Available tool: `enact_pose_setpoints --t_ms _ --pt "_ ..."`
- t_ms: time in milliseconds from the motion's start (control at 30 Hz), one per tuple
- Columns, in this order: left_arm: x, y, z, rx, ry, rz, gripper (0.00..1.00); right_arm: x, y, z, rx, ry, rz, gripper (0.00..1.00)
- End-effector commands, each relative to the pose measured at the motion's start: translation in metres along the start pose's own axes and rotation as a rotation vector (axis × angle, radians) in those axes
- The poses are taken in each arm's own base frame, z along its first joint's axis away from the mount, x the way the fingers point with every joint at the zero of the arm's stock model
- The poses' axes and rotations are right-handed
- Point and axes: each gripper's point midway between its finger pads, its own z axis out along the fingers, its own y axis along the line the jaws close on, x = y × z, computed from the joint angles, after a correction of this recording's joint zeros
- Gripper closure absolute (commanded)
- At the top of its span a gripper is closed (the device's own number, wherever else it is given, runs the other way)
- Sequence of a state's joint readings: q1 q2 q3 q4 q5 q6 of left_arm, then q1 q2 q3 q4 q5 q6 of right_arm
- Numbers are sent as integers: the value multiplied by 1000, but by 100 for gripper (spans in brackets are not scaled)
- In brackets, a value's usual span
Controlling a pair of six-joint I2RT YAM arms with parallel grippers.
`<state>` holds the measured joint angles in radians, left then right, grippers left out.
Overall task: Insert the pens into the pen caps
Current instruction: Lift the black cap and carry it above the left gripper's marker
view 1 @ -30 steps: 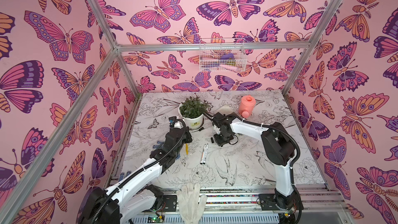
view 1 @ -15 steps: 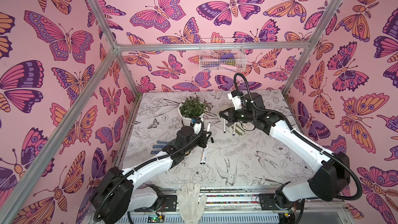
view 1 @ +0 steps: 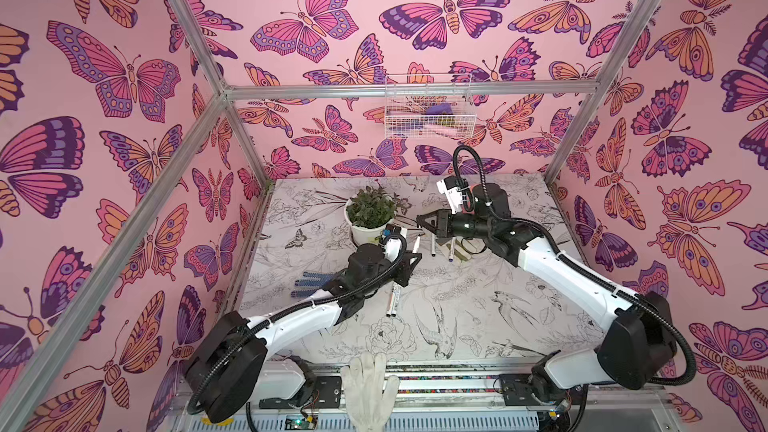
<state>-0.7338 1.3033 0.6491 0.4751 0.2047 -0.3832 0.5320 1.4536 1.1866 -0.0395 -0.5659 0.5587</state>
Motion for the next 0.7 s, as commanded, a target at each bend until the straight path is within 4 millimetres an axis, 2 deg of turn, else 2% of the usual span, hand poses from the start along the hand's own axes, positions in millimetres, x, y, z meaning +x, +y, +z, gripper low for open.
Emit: enact_pose_setpoints --t_ms 0,233,667 --pt "-14 -6 1 16 -56 19 100 1 4 2 -27 -1 -4 95" --pt "-16 -8 0 21 -62 19 100 4 -8 1 37 -1 -19 95" --pt "-15 -6 0 16 -65 18 100 13 -11 6 30 27 -1 96"
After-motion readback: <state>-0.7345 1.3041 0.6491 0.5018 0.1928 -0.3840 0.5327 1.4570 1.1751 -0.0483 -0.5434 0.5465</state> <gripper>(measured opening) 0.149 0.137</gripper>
